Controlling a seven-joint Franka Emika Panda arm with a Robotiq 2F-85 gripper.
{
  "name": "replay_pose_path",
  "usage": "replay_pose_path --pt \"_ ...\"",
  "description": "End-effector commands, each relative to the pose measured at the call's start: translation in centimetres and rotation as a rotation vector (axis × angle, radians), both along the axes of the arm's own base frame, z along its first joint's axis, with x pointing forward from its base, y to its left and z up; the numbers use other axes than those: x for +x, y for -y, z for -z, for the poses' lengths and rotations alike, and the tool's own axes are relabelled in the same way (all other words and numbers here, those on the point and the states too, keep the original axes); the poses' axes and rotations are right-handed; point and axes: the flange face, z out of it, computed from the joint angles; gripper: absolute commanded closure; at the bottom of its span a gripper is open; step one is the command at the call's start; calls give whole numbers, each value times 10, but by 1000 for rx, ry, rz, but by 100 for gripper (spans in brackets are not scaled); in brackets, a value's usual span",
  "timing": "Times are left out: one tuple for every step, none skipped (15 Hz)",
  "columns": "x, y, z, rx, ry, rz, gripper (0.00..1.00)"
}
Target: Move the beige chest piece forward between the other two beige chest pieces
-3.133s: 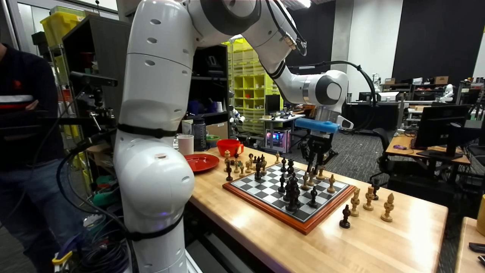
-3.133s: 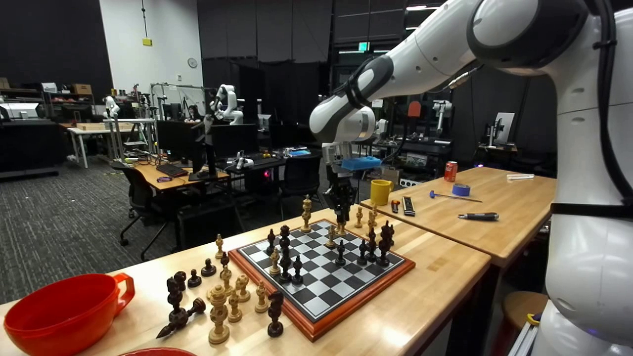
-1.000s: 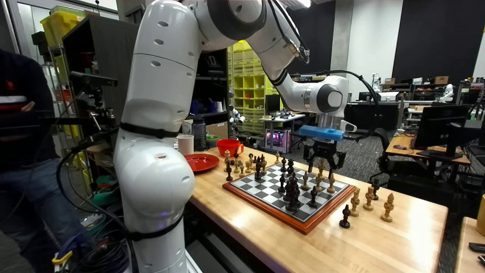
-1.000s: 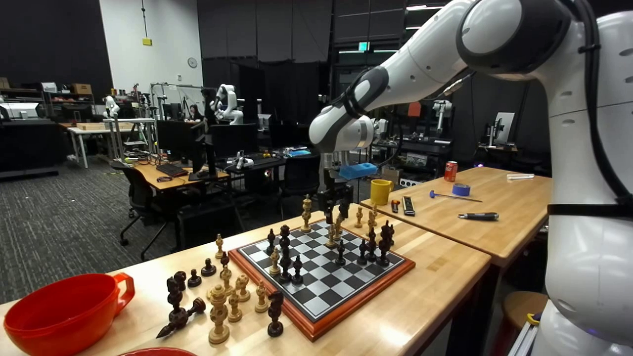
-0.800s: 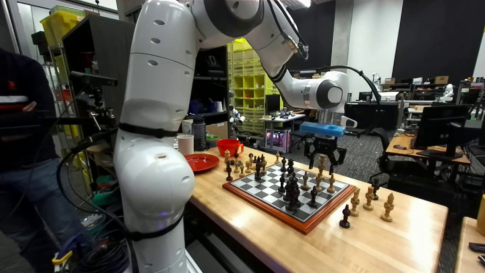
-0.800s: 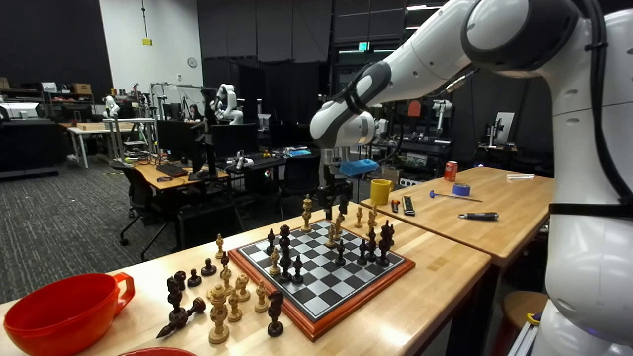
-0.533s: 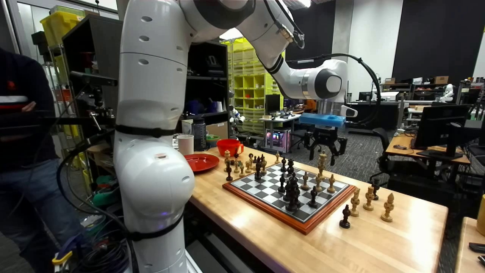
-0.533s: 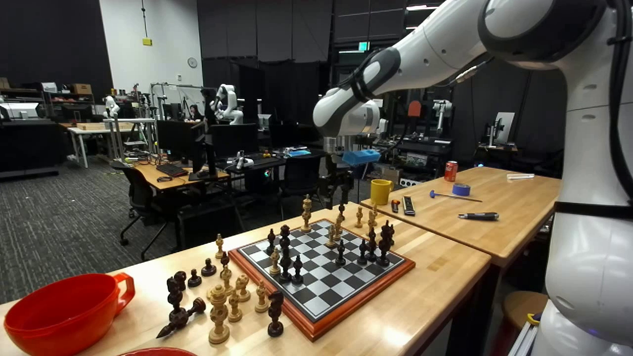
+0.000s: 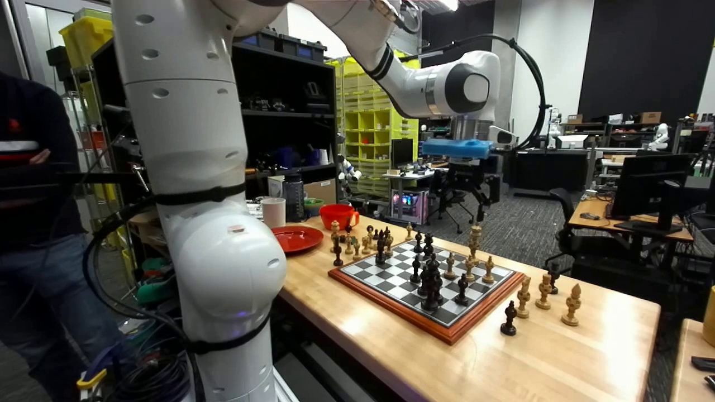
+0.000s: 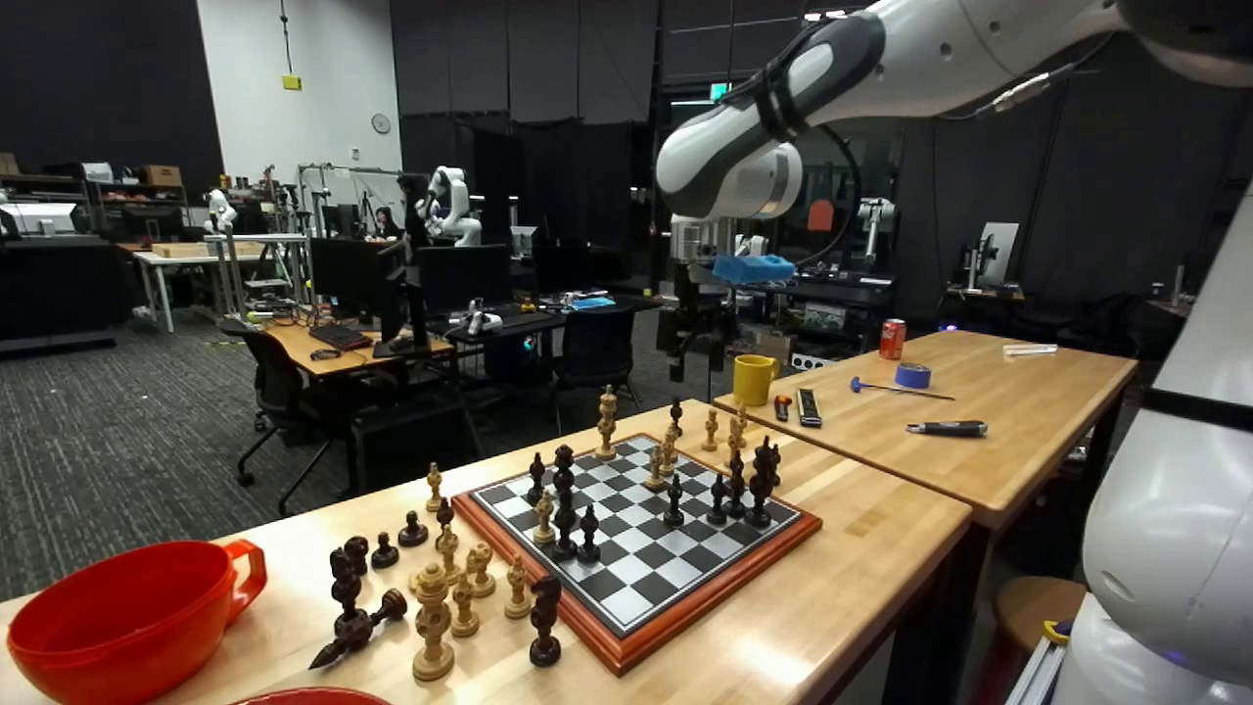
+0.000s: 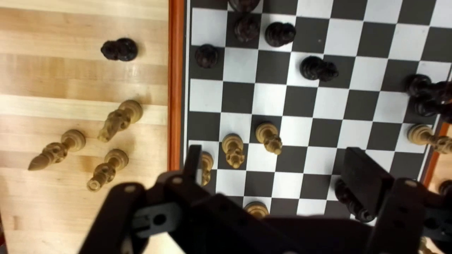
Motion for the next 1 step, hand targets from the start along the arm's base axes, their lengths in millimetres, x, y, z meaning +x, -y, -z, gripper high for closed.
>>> replay_pose_path --pt "-11 -4 -7 3 -11 -4 0"
